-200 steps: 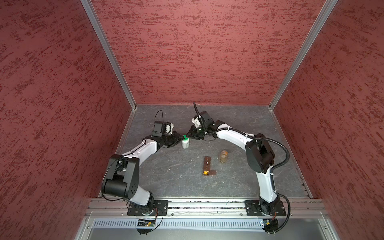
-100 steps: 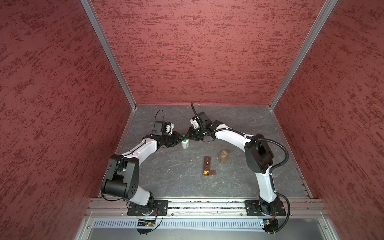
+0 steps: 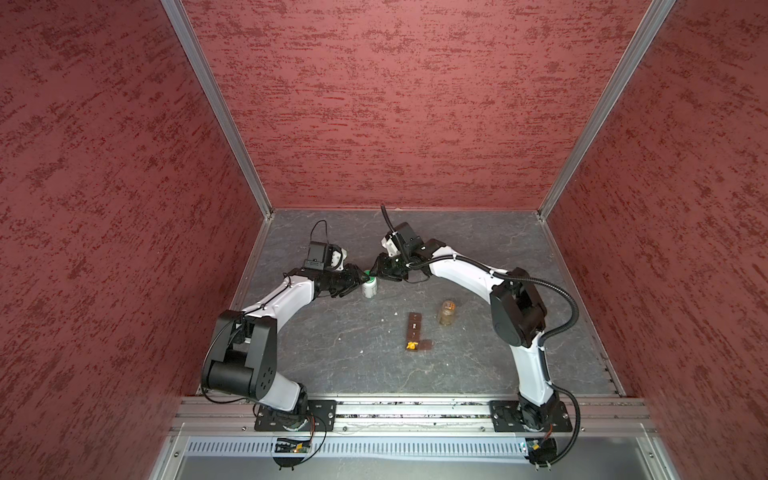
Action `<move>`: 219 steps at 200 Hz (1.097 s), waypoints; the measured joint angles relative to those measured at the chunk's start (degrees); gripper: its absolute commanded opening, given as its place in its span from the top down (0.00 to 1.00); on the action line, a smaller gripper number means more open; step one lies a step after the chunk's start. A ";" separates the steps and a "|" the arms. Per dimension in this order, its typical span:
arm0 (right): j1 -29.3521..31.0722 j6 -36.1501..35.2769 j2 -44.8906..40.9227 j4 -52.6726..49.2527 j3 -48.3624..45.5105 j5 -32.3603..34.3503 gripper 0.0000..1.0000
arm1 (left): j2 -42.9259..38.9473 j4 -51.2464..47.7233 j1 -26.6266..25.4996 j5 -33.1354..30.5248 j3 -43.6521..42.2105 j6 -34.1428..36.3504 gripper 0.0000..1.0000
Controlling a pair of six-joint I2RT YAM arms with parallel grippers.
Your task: Sort the pills into containers
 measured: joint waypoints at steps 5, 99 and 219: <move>0.00 -0.02 0.00 -0.04 0.24 0.00 0.56 | -0.11 -0.07 0.00 -0.04 0.00 0.02 0.43; 0.02 -0.39 -3.82 -0.46 -0.31 3.28 0.54 | -8.39 -2.05 0.11 -0.81 0.02 0.42 0.38; 5.60 5.42 -45.86 2.25 -37.90 20.61 0.72 | -29.07 -5.20 -21.16 -13.31 -9.11 -0.44 0.40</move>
